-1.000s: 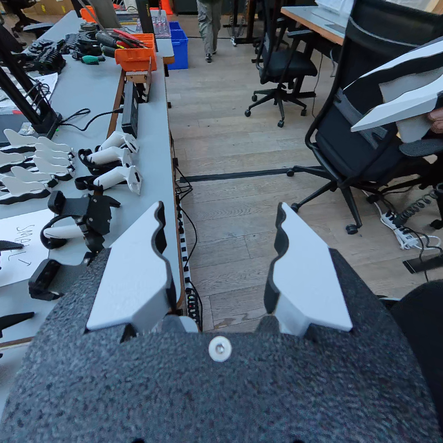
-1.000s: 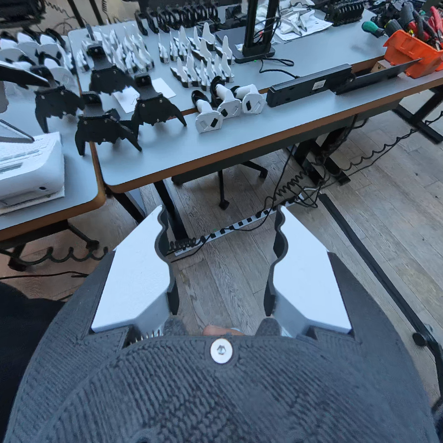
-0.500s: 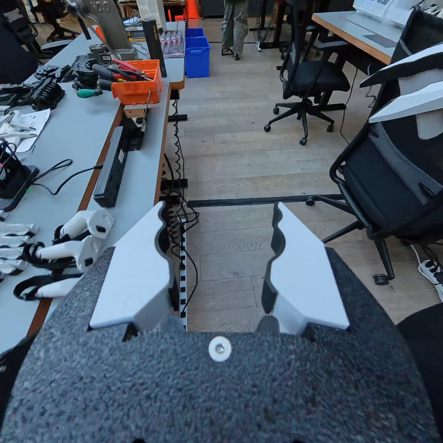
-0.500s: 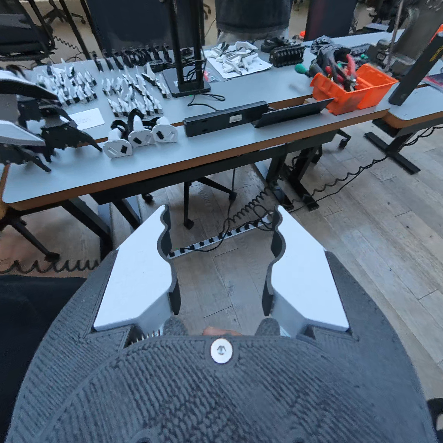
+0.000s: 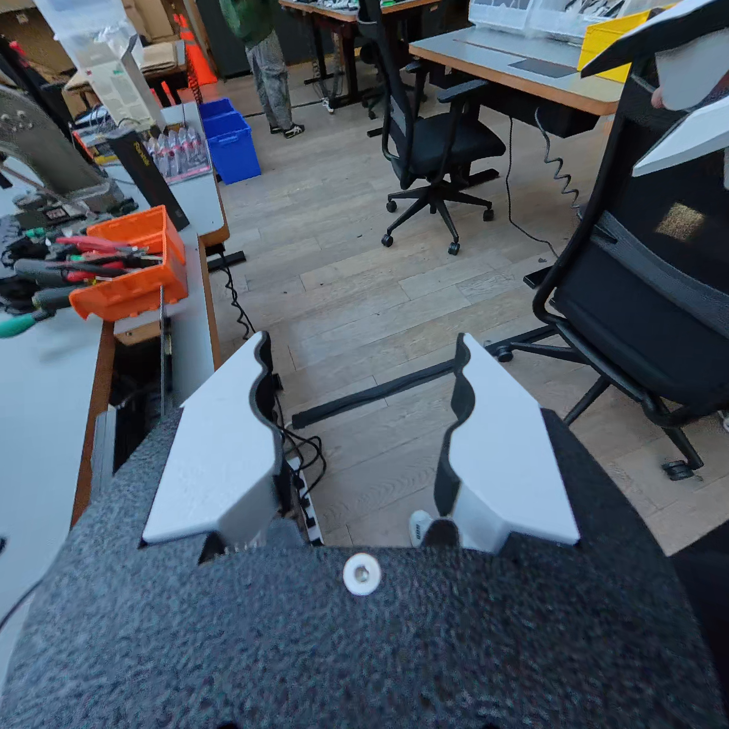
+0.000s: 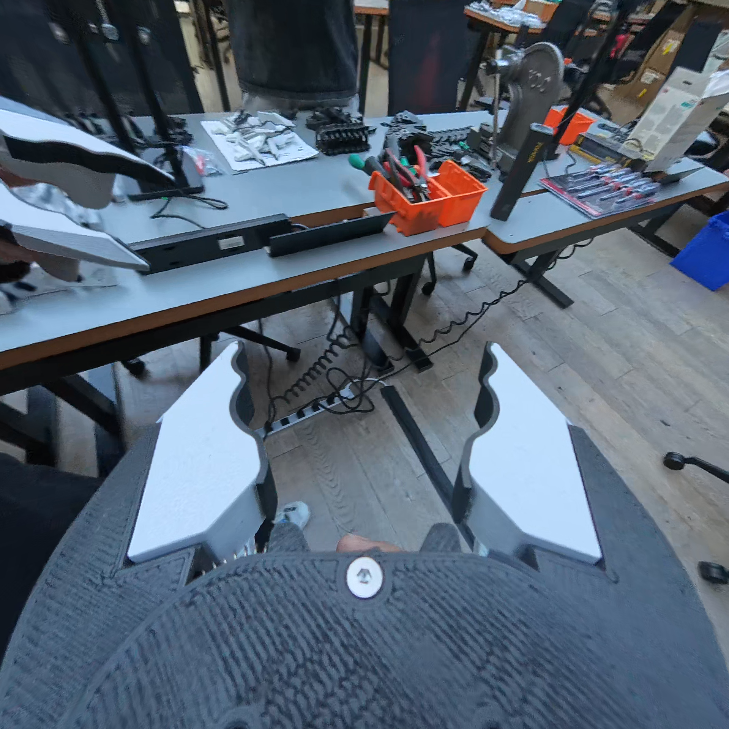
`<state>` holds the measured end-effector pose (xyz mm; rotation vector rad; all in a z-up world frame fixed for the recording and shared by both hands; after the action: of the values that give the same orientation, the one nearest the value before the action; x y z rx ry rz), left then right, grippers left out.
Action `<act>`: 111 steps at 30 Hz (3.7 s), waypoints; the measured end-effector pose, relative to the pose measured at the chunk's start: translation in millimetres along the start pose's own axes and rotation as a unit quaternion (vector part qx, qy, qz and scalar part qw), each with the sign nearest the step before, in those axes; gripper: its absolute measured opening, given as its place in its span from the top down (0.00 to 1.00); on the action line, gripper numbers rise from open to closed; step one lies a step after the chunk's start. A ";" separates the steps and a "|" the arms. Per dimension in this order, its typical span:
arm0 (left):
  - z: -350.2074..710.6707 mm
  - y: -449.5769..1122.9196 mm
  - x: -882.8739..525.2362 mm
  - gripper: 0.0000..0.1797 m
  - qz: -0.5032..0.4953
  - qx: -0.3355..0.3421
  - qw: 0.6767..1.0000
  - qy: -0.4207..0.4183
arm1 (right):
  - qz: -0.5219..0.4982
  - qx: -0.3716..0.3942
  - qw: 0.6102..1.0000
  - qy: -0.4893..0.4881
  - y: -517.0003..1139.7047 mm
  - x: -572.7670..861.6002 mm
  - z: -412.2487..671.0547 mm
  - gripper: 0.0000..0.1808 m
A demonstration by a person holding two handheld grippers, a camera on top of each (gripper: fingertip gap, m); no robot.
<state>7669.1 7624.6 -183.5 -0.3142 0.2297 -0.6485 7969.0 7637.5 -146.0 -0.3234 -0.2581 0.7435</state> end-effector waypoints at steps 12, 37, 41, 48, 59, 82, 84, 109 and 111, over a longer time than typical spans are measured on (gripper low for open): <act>113.3 213.3 -74.3 0.52 -0.088 0.101 0.991 -0.021 | -0.101 -0.003 0.990 0.098 66.9 169.8 21.7 0.33; 210.4 584.6 -169.2 0.54 0.108 0.004 0.989 -0.096 | -0.007 0.031 0.998 0.060 194.9 571.2 -12.2 0.50; 206.8 629.6 -194.6 0.53 0.136 -0.009 0.985 -0.108 | 0.024 0.019 0.998 0.055 242.9 613.3 -3.9 0.53; 192.2 699.0 -271.8 0.54 0.204 -0.011 0.967 -0.156 | 0.057 0.006 0.998 0.009 340.7 687.8 35.8 0.60; 171.5 675.1 -349.7 0.59 0.387 -0.041 0.905 -0.173 | 0.209 0.000 0.978 0.015 511.9 737.6 78.8 0.79; 121.9 666.4 -435.2 0.70 0.469 -0.107 0.843 -0.240 | 0.512 -0.022 0.844 -0.159 729.3 652.5 93.0 0.48; 126.1 672.4 -438.1 0.70 0.451 -0.117 0.852 -0.239 | 0.510 -0.023 0.844 -0.168 740.5 631.0 89.6 0.47; 155.5 774.1 -485.9 0.70 0.177 -0.078 0.973 -0.124 | 0.356 0.046 0.921 -0.151 800.2 569.3 70.4 0.66; 160.8 770.2 -484.9 0.67 0.178 -0.084 0.974 -0.115 | 0.355 0.048 0.924 -0.133 800.8 570.1 69.2 0.67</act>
<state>7769.4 8540.6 -254.6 -0.4940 0.1133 -0.2339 7854.7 8601.1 -318.0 -0.2174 -0.3650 1.5204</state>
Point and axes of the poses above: each gripper's, where its closed fingertips meet, y out along the fingers, z out of its top, x = y × z across the jaws, the point moved 9 cm from there along -y, back along the fingers
